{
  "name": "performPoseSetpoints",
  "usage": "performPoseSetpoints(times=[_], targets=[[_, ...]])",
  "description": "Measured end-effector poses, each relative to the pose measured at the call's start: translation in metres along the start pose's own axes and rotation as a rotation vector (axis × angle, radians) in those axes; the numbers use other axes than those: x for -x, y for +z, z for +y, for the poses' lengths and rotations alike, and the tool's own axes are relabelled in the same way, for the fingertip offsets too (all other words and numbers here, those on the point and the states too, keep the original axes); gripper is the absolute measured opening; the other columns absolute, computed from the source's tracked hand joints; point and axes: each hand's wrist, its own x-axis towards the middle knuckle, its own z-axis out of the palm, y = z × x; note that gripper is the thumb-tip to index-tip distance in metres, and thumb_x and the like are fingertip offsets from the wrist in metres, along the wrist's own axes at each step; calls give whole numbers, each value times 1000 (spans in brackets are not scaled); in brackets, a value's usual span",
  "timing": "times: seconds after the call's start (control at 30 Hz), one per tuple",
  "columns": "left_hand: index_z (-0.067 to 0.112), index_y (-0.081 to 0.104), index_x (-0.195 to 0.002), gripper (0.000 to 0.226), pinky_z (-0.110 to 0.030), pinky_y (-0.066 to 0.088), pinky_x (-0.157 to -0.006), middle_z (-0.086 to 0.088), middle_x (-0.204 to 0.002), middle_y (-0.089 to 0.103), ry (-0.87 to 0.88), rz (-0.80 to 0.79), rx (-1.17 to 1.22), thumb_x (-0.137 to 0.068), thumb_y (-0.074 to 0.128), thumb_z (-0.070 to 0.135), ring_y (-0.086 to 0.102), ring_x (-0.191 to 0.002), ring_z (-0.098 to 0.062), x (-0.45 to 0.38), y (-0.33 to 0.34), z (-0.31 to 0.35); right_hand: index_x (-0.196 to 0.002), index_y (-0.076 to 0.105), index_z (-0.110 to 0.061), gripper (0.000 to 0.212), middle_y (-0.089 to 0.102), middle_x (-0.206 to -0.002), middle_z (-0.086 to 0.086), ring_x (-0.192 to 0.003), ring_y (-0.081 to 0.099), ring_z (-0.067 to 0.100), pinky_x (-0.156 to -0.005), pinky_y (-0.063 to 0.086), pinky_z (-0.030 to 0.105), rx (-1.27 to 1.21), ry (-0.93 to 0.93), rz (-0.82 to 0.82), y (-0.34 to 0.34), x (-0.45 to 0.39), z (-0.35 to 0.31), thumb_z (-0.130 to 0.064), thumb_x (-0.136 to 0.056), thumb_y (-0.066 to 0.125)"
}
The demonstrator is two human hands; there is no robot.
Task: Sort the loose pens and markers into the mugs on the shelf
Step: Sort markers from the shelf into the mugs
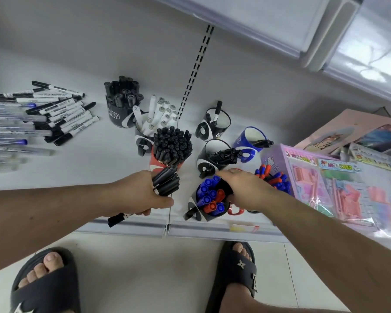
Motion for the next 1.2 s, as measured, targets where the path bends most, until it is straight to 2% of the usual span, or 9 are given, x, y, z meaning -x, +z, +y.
performPoseSetpoints(times=[0.27, 0.37, 0.43, 0.5, 0.63, 0.77, 0.97, 1.13, 1.2], targets=[[28, 51, -77, 25, -24, 40, -50, 2, -51, 52, 27, 5, 24, -80, 76, 27, 51, -46, -14, -3, -1, 0, -136, 55, -25, 44, 64, -123, 2, -111, 59, 20, -93, 49, 33, -240, -36, 102, 6, 7, 6, -23, -93, 63], [29, 52, -78, 24, -29, 41, -55, -4, -55, 55, 25, 0, 29, -78, 76, 31, 51, -51, -19, -5, -2, -2, -114, 69, -24, 23, 71, -98, -3, -80, 63, 13, -78, 49, 25, -324, 47, 301, -16, 17, 18, -19, -91, 65], [33, 53, -78, 23, -30, 41, -57, -5, -56, 55, 18, 1, 35, -78, 76, 33, 51, -52, -20, -6, -3, -6, -101, 69, -21, 14, 71, -77, -5, -61, 65, 15, -69, 54, 31, -546, 160, 413, -36, 25, 31, -13, -91, 64], [33, 54, -80, 22, -30, 41, -56, -6, -55, 56, 14, -3, 38, -78, 76, 34, 50, -52, -20, -5, -4, -9, -104, 68, -18, 18, 68, -64, -4, -47, 62, 15, -58, 57, 35, -809, 243, 493, -49, 32, 48, -6, -93, 62], [33, 55, -83, 22, -30, 38, -55, -6, -55, 56, 12, -6, 32, -79, 76, 35, 48, -52, -20, -4, -3, -6, -112, 66, -7, 20, 69, -67, 9, -46, 59, 16, -49, 53, 26, -1121, 270, 633, -48, 38, 70, 1, -96, 56], [30, 53, -82, 23, -26, 36, -49, -5, -54, 55, 23, -1, 17, -79, 75, 34, 47, -49, -19, -3, -2, 0, -98, 69, -18, 24, 69, -69, 11, -47, 58, 15, -52, 53, 26, -1241, 301, 689, -38, 38, 61, 1, -96, 55], [25, 54, -83, 23, -26, 40, -51, 1, -50, 54, 17, -13, 17, -81, 76, 32, 49, -46, -15, 0, -2, -5, -92, 69, -22, 19, 67, -55, -3, -41, 55, 9, -45, 50, 21, -1201, 483, 777, -29, 22, 45, -8, -97, 57], [27, 53, -80, 23, -23, 37, -46, -1, -50, 54, -7, -18, 18, -82, 75, 32, 47, -45, -14, 0, -4, -4, -81, 67, -17, 17, 67, -61, 7, -47, 59, 17, -62, 52, 33, -1207, 719, 700, -35, -16, 37, -18, -96, 58], [27, 51, -78, 24, -22, 36, -44, -1, -50, 53, -7, -21, 21, -82, 74, 31, 46, -42, -12, 0, -5, -6, -79, 70, -15, 19, 68, -60, 9, -53, 63, 21, -59, 50, 30, -1158, 762, 694, -39, -31, 32, -20, -92, 57]])
